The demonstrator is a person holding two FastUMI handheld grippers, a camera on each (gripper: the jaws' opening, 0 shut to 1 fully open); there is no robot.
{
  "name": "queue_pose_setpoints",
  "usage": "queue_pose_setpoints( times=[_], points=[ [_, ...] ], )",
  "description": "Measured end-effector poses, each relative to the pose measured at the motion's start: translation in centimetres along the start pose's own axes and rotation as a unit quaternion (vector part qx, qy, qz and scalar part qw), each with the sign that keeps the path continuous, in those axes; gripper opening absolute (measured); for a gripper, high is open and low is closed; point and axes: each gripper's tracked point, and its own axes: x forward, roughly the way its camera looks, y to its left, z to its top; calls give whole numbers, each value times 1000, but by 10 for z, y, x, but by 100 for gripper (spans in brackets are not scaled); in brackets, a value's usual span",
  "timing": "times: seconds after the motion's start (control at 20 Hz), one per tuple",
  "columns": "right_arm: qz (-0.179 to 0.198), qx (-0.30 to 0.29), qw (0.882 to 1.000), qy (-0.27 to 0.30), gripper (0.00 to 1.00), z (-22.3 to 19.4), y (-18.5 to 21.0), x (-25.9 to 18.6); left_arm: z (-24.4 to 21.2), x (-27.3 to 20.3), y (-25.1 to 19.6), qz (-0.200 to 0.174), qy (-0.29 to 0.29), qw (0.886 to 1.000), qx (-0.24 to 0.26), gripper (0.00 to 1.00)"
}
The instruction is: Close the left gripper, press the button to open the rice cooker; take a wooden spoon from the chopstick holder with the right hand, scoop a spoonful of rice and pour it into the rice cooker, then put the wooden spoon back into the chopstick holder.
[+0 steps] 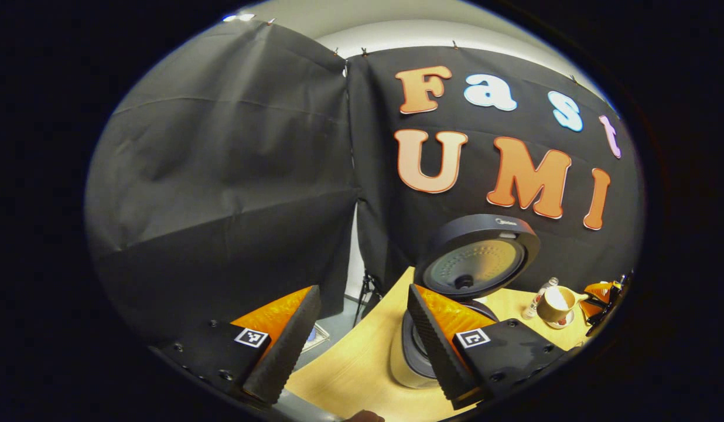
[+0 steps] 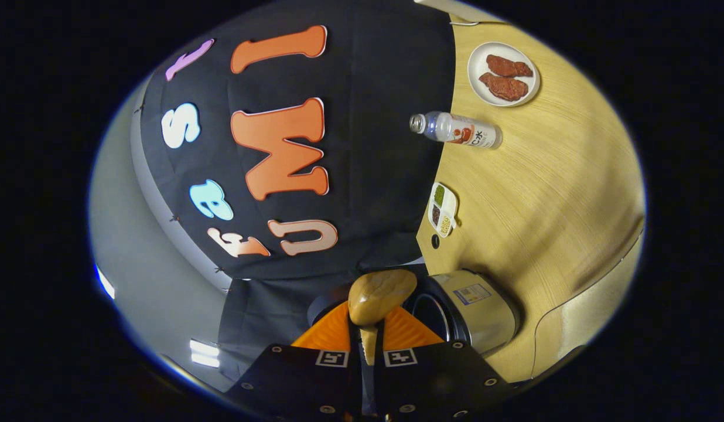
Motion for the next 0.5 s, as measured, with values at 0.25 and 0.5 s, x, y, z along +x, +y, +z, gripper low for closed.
queue_pose_setpoints(
  times=[0.25, 0.5],
  points=[
    [-38, -42, 998, 24, 8, -23, -4, 42, -9, -6, 35, 39, 6, 999, -14, 100],
    [-90, -132, 987, 32, 8, -40, -17, 74, -7, -10, 55, 63, 5, 998, -12, 100]
  ],
)
